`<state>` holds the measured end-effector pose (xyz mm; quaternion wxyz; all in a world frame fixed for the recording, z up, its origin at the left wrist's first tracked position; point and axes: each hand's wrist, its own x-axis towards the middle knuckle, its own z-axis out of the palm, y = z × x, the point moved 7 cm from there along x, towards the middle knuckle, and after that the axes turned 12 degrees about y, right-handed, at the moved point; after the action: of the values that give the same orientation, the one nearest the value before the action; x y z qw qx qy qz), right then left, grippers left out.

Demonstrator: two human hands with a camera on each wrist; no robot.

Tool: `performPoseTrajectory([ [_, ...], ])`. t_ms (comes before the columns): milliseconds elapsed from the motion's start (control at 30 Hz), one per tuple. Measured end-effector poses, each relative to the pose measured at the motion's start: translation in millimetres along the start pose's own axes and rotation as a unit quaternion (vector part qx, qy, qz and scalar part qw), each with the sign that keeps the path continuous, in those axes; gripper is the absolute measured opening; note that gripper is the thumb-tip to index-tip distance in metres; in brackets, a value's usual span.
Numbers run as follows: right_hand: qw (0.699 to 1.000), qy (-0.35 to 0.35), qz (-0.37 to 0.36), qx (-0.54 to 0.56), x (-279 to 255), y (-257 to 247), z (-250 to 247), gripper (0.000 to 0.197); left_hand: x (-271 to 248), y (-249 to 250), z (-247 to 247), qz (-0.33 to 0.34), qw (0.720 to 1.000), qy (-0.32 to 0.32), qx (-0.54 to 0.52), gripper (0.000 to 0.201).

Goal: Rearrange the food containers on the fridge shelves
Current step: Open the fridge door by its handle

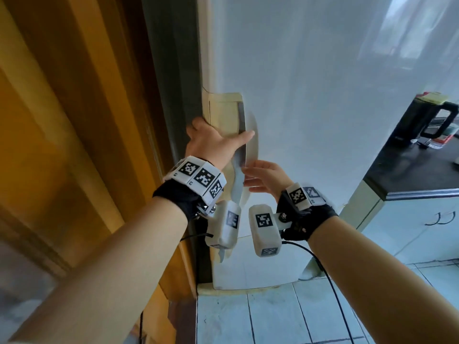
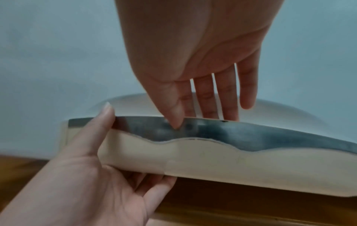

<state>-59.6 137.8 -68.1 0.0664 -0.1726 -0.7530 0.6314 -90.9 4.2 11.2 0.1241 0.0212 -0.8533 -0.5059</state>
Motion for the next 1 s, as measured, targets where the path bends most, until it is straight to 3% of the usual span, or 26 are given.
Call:
performPoseTrajectory([
  [167, 0.995, 0.055, -0.062, 0.056, -58.6, -8.1, -30.6, 0.014, -63.2, 5.6, -16.7, -0.015, 0.996, -0.018, -0.084, 0.068],
  [267, 0.989, 0.086, -0.080, 0.086, -92.8, -3.8, -54.4, 0.024, -108.9, 5.6, -23.0, -0.026, 0.990, -0.043, -0.130, 0.070],
  [400, 0.980, 0.168, -0.050, 0.094, -129.1, 19.8, -101.1, 0.040, -151.0, 7.3, -30.5, -0.026, 0.984, -0.057, -0.169, 0.083],
  [433, 0.975, 0.192, -0.041, 0.099, -137.7, 26.0, -114.9, 0.041, -157.9, 11.5, -32.3, -0.007, 0.983, -0.053, -0.175, 0.070],
  [500, 0.966, 0.233, -0.015, 0.108, -155.2, 38.0, -142.1, 0.041, -175.8, 34.1, -38.2, 0.052, 0.981, -0.049, -0.182, 0.021],
  [533, 0.964, 0.245, -0.005, 0.106, -163.8, 43.9, -154.8, 0.041, -184.4, 48.5, -37.5, 0.081, 0.975, -0.060, -0.196, 0.014],
  [633, 0.956, 0.272, 0.003, 0.110, -193.9, 57.7, -198.4, 0.038, -218.3, 90.3, -12.5, 0.149, 0.944, -0.136, -0.263, 0.046],
  [700, 0.944, 0.306, 0.008, 0.120, -218.9, 64.9, -230.9, 0.035, -240.5, 107.3, 10.4, 0.152, 0.925, -0.187, -0.294, 0.044],
  [833, 0.913, 0.383, -0.016, 0.141, -264.4, 71.3, -292.4, 0.028, -277.0, 134.0, 50.2, 0.173, 0.913, -0.220, -0.296, 0.031],
  [933, 0.885, 0.447, -0.030, 0.129, -293.0, 76.8, -332.4, 0.029, -305.4, 156.0, 74.9, 0.222, 0.903, -0.230, -0.286, 0.043],
  [1000, 0.873, 0.473, -0.034, 0.114, -308.0, 81.8, -356.2, 0.027, -323.4, 172.3, 93.2, 0.298, 0.906, -0.208, -0.218, 0.055],
])
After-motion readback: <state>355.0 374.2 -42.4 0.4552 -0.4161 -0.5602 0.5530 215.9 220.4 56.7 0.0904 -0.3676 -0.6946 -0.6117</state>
